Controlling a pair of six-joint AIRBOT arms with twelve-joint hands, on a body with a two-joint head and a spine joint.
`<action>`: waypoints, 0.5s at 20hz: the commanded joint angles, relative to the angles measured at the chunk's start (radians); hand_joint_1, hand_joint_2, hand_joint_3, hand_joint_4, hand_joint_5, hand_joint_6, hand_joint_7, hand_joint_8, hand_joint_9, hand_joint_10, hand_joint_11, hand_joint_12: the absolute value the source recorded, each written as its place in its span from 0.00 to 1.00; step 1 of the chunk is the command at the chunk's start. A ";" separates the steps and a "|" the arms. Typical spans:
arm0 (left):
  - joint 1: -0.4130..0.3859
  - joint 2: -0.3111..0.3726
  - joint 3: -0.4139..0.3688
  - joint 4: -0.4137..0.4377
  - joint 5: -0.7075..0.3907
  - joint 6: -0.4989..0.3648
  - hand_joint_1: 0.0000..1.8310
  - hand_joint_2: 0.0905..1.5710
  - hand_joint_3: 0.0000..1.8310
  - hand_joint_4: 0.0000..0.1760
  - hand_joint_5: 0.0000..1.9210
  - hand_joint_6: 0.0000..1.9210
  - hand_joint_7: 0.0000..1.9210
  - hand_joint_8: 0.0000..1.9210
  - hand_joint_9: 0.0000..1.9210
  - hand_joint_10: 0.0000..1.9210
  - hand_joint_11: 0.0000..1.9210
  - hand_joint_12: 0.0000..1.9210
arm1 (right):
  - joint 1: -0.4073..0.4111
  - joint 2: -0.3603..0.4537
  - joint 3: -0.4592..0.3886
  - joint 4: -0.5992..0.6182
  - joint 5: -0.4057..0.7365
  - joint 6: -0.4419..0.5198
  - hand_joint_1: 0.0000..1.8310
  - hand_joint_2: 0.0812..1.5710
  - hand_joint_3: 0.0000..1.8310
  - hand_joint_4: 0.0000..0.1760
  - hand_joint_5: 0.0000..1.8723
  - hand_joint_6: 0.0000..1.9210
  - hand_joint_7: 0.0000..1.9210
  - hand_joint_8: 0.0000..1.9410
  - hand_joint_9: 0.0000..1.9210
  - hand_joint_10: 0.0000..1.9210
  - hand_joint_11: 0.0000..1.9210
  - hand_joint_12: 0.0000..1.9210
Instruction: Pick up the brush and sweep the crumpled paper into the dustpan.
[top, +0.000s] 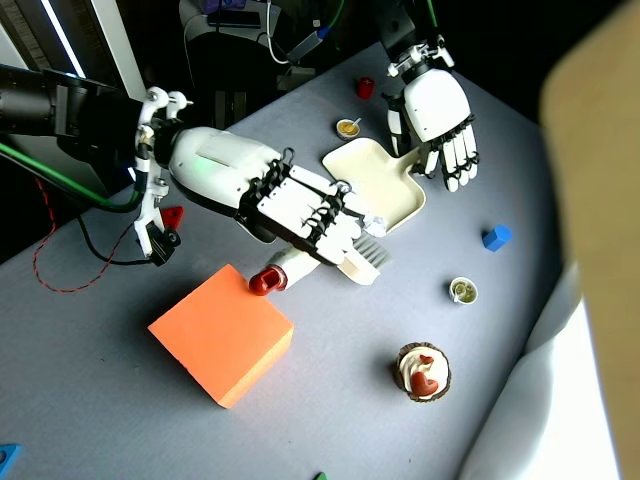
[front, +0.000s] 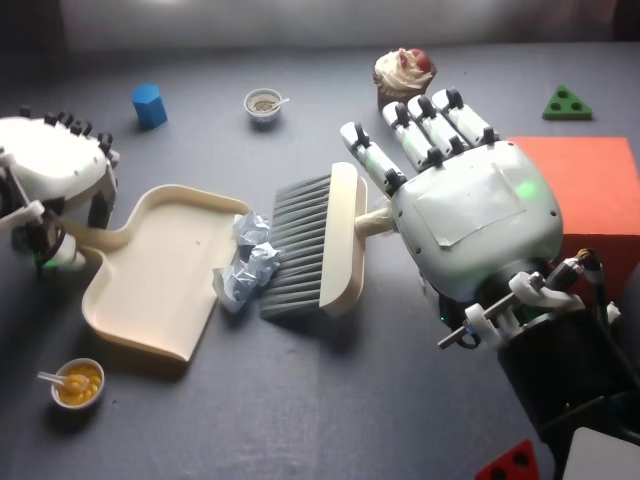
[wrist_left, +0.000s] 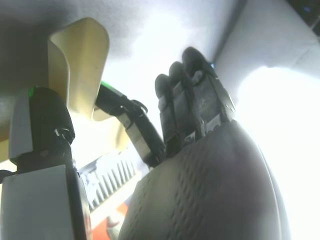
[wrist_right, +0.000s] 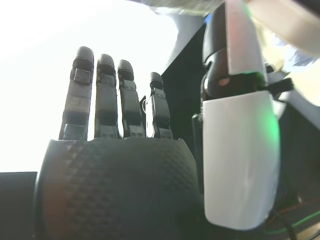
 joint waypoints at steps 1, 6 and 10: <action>-0.011 -0.001 0.007 0.032 -0.065 0.011 0.62 0.69 0.00 0.00 0.52 0.49 0.18 0.00 0.14 0.00 0.11 0.10 | 0.006 0.002 -0.002 -0.087 -0.106 -0.012 0.66 0.60 0.01 0.00 0.06 0.00 0.08 0.00 0.11 0.00 0.11 0.01; -0.030 -0.006 0.018 0.042 -0.066 0.011 0.62 0.69 0.00 0.00 0.53 0.48 0.17 0.00 0.13 0.00 0.10 0.11 | 0.008 -0.081 0.074 -0.085 -0.126 -0.012 0.69 0.60 0.00 0.00 0.06 0.00 0.06 0.00 0.08 0.00 0.06 0.00; -0.046 -0.017 0.031 0.044 -0.059 0.011 0.62 0.68 0.00 0.00 0.53 0.47 0.18 0.00 0.14 0.00 0.09 0.12 | 0.008 -0.127 0.135 -0.062 -0.135 -0.012 0.72 0.60 0.00 0.00 0.07 0.00 0.07 0.00 0.08 0.00 0.06 0.01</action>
